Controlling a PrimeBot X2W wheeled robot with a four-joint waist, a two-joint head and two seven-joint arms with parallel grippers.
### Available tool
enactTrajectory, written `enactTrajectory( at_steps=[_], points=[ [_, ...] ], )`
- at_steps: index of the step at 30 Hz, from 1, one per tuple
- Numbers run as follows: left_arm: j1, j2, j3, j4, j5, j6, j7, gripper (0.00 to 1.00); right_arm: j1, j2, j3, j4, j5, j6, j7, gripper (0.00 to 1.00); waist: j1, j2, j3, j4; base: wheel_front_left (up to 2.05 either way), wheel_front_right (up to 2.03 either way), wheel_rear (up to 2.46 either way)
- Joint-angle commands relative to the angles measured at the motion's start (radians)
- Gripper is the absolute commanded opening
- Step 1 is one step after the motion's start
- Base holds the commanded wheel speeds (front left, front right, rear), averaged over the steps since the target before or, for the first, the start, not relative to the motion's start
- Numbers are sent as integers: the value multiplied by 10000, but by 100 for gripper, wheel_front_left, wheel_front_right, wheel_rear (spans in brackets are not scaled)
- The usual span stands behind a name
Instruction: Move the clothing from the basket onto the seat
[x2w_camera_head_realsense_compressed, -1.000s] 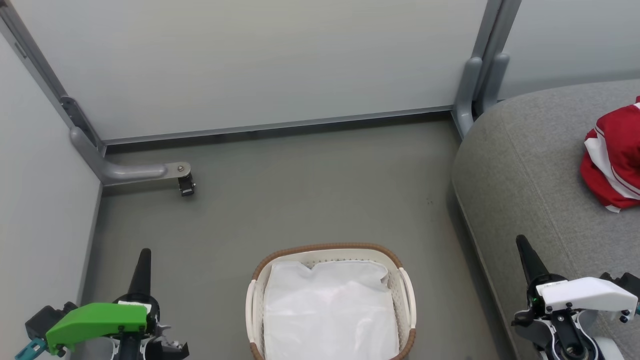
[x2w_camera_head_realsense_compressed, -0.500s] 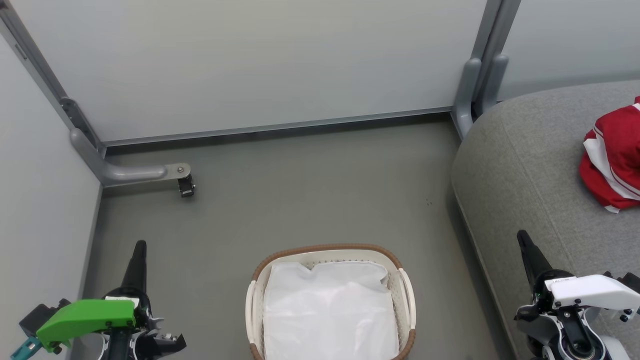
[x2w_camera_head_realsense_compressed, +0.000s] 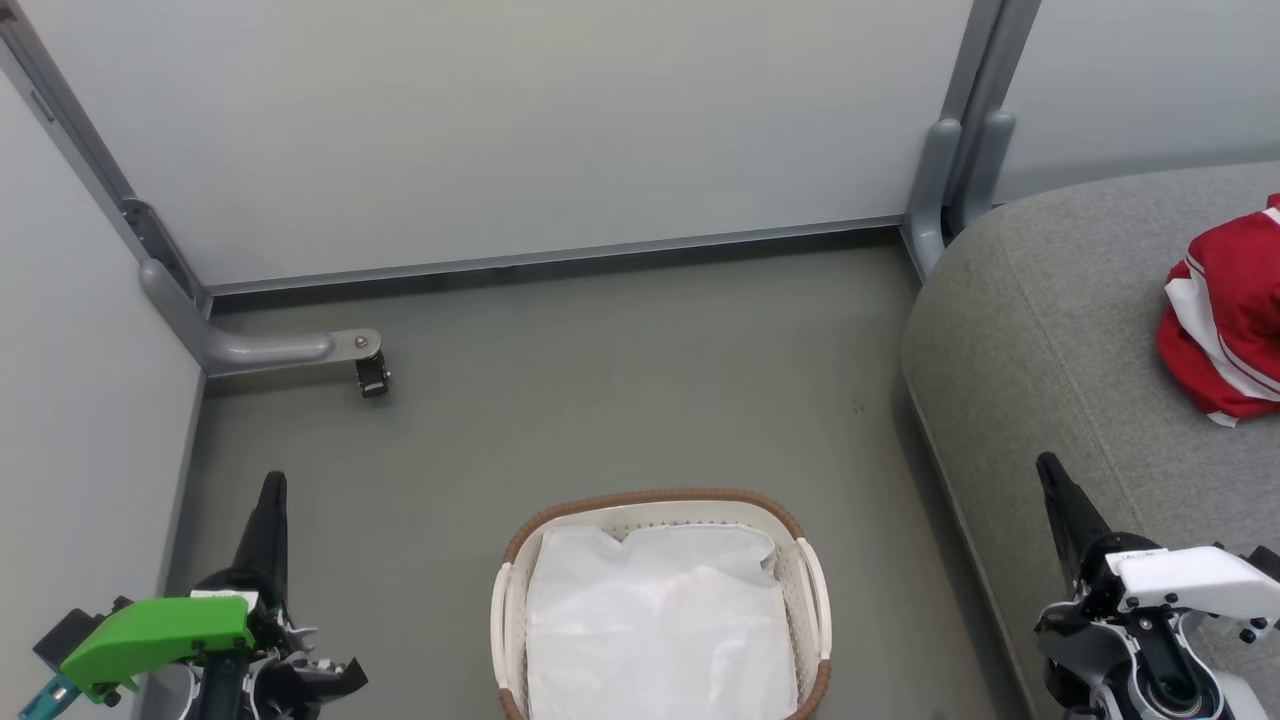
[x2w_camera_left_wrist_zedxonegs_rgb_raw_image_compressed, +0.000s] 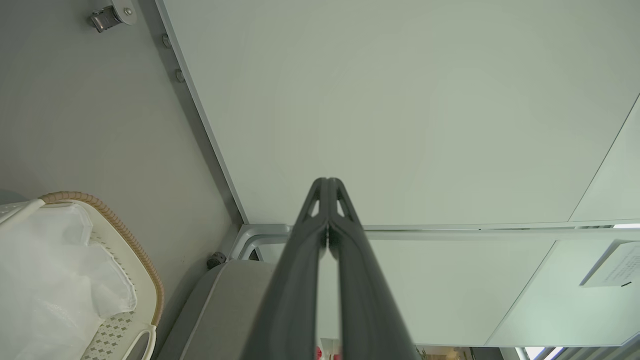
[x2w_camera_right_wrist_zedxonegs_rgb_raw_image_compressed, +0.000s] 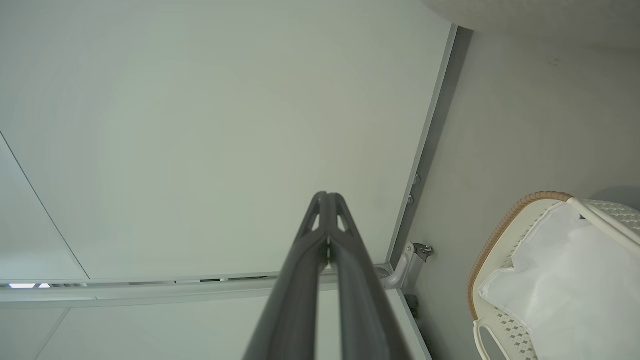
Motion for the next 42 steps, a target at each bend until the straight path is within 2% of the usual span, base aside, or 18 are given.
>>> enactTrajectory(
  at_steps=[1, 6, 42],
  points=[
    [-177, 56, 76, -83, -212, -79, 67, 0, -79, -62, -41, -75, 213, -3, 57, 0, 0, -1, -4, -1, 0, 0, 0],
    [-185, 58, 116, -107, -469, -106, 138, 0, -78, -64, -66, -112, 485, -3, 124, 0, 0, -1, -15, -5, 0, 0, 0],
    [-168, 58, 105, -94, -445, -97, 131, 0, -70, -64, -59, -103, 452, -3, 120, 0, 0, -1, -14, -5, 0, 0, 0]
  ],
)
